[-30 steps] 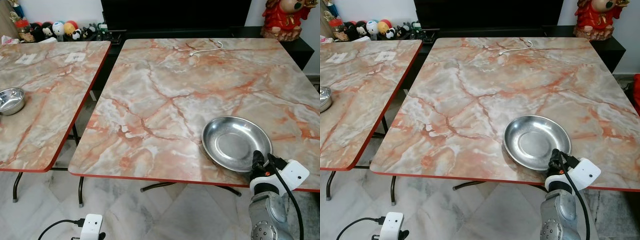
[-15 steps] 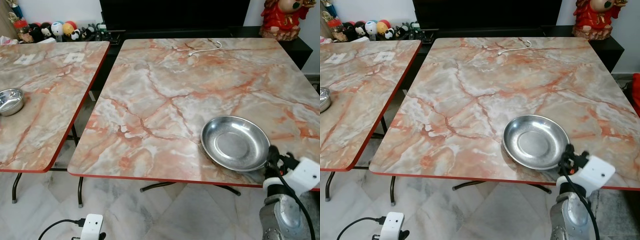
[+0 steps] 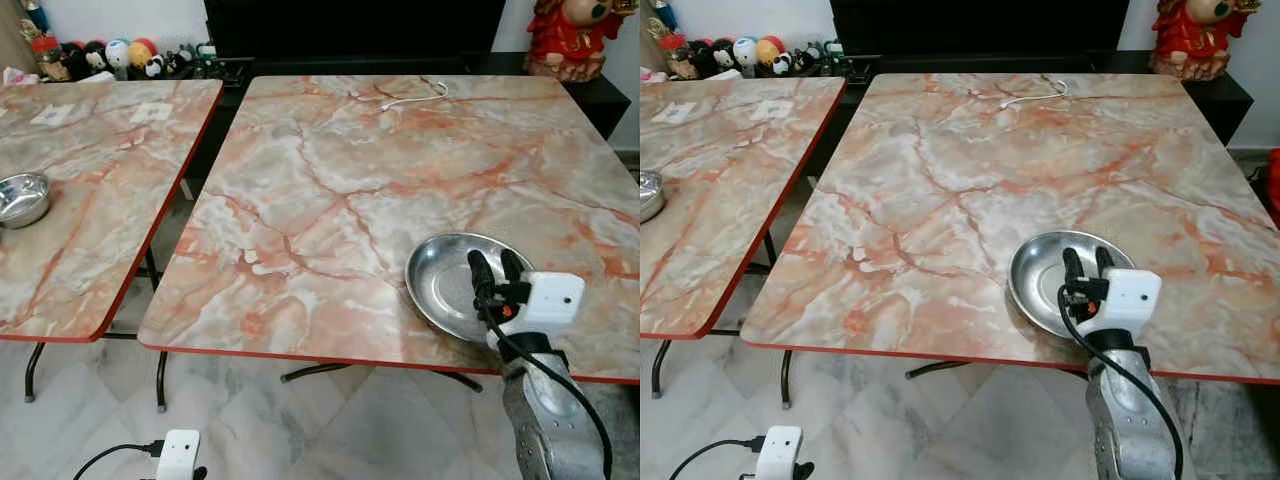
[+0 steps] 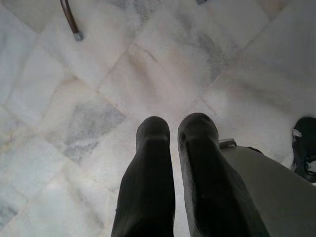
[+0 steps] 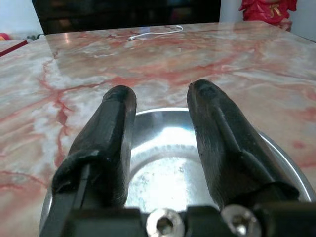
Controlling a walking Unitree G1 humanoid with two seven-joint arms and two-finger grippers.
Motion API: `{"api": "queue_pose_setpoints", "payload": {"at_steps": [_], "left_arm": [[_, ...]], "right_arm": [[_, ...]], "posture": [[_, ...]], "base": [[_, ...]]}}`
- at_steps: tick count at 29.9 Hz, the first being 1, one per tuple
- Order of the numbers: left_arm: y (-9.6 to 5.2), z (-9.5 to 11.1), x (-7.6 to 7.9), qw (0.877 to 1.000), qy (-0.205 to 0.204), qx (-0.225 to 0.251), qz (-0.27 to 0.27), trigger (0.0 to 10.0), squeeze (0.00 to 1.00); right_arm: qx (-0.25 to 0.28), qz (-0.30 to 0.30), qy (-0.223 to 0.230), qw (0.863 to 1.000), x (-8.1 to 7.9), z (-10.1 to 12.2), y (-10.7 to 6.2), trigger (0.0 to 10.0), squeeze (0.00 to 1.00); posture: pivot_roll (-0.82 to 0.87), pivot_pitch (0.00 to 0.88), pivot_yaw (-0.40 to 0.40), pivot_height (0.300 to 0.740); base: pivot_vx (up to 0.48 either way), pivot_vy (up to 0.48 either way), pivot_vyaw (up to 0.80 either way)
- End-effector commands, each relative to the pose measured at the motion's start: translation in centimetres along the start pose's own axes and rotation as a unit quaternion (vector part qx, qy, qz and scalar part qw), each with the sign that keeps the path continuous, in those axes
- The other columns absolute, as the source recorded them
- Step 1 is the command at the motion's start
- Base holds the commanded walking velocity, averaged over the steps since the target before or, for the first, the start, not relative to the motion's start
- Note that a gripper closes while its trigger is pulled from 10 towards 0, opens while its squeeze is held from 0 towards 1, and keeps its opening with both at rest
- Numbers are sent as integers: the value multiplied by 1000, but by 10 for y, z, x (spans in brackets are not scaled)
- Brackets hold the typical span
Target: Setting the table
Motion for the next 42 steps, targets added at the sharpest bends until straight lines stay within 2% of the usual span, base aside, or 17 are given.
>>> {"api": "queue_pose_setpoints", "payload": {"at_steps": [1,4,10,15,19,31,37,42], "left_arm": [[-3,-9,-11,1000,-8,-17,14,10000,0],[-4,-11,-14,1000,-9,-20,16,10000,0],[-6,-16,-18,999,-7,-27,18,10000,0],[-8,-28,-12,999,-6,-40,16,10000,0],[-8,-28,-12,999,-6,-39,15,10000,0],[-12,-20,-41,999,-7,-36,32,10000,0],[-12,-22,-39,999,-8,-39,33,10000,0],[-8,-24,-22,999,-9,-41,25,10000,0]], "right_arm": [[-4,-10,11,1000,2,-3,2,10000,0],[-6,-20,20,1000,-2,-3,4,10000,0],[-12,-25,26,999,-7,-5,5,10000,0],[-14,-22,27,999,-12,-5,8,10000,0],[-14,-21,25,999,-13,-6,8,10000,0],[-17,-24,26,999,-17,-8,10,10000,0],[-17,-24,28,999,-18,-8,11,10000,0],[-17,-24,26,999,-18,-9,13,10000,0]], "posture": [[-142,75,22,740],[-144,65,26,740],[-149,51,28,740],[-150,30,23,740],[-149,23,23,740],[-142,3,28,740],[-142,0,28,740],[-141,0,23,740]], "base": [[0,0,0],[0,0,0],[0,466,0],[0,480,0],[0,480,0],[0,480,0],[0,480,0],[0,480,0]]}}
Point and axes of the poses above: a point about 5 cm out from each wrist's last joint towards the gripper, its own y axis pointing out of the wrist towards the gripper, its own z axis along the axis of the wrist's last joint, x = y × z, the point moved 2 cm from there along y, pointing out of the wrist towards the gripper, and after that the axes turned 15 degrees about -y, right-handed, at the moved point
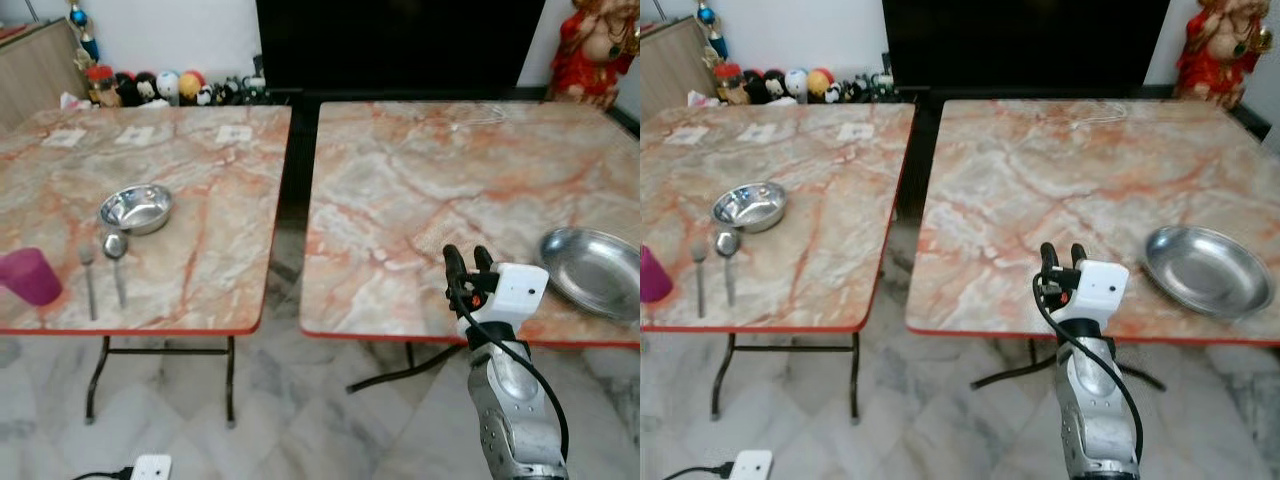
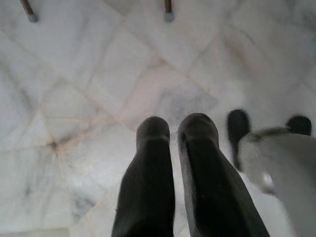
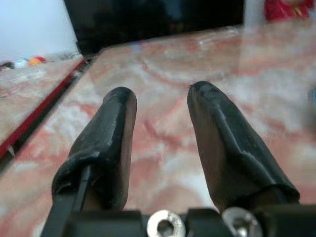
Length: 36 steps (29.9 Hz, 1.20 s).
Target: Setting the table
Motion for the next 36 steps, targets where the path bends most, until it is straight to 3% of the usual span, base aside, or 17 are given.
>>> {"api": "queue_pose_setpoints", "payload": {"at_steps": [1,8,19,32,36], "left_arm": [[0,1,-4,1000,3,-5,11,10000,0],[0,0,-1,1000,-3,-5,11,10000,0],[-4,-4,-19,1000,-16,-1,26,10000,0],[-3,-2,-16,999,-24,3,27,10000,0],[-3,-1,-16,999,-21,7,26,10000,0]], "right_arm": [[11,3,3,1000,-3,6,3,10000,0],[11,5,3,1000,-5,5,4,10000,0],[17,2,-1,1000,-2,10,9,10000,0],[15,2,-1,1000,-2,9,12,10000,0],[13,3,-1,1000,-3,9,12,10000,0]], "posture": [[-141,0,23,740],[-138,0,20,740],[-126,42,12,740],[-110,67,5,740],[-108,70,6,740]], "base": [[0,480,0],[0,480,0],[0,480,0],[0,480,0],[0,85,0]]}}
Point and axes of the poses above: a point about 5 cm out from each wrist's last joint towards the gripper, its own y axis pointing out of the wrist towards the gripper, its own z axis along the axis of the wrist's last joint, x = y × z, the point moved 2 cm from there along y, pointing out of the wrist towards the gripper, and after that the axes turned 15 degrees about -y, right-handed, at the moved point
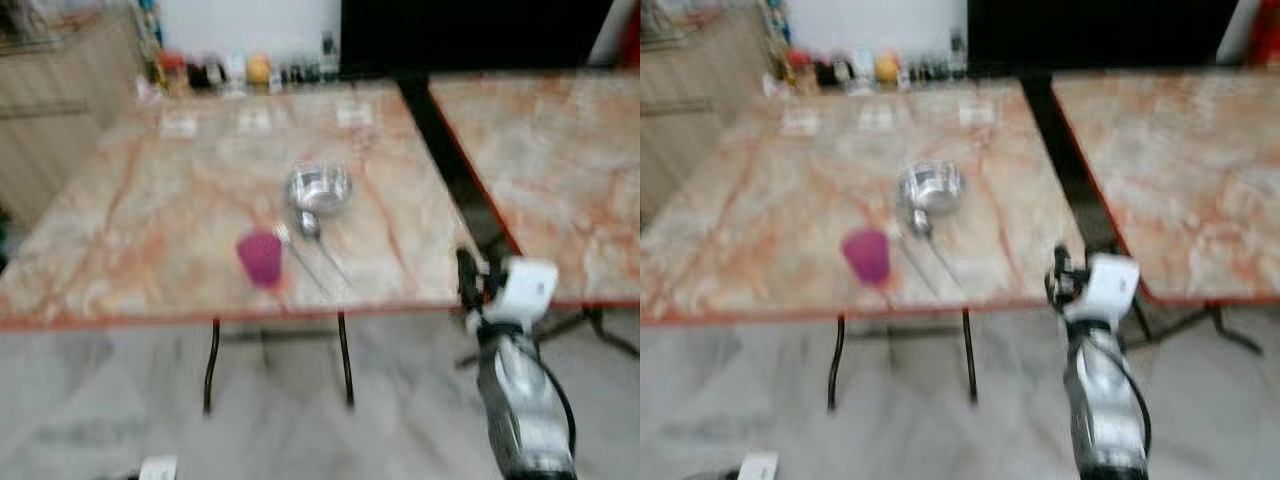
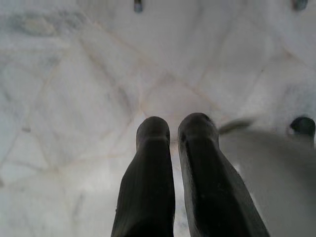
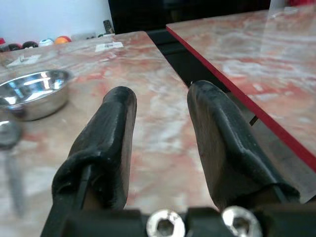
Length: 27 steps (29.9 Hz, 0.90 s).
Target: Setting the table
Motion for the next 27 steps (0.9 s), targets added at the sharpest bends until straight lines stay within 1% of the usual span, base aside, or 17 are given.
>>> {"api": "queue_pose_setpoints", "payload": {"at_steps": [1,16,27], "left_arm": [[-2,-5,-7,1000,-3,-6,11,10000,0],[-2,-5,-8,1000,-5,-5,3,10000,0],[-2,-5,-7,1000,-5,-6,1,10000,0]], "right_arm": [[8,6,3,1000,-6,5,2,10000,0],[6,6,5,1000,-7,4,3,10000,0],[11,17,-1,1000,-10,5,3,10000,0]], "posture": [[-108,70,7,740],[-104,74,10,740],[-103,71,11,740]], "base": [[0,0,0],[0,0,0],[275,0,0]]}}
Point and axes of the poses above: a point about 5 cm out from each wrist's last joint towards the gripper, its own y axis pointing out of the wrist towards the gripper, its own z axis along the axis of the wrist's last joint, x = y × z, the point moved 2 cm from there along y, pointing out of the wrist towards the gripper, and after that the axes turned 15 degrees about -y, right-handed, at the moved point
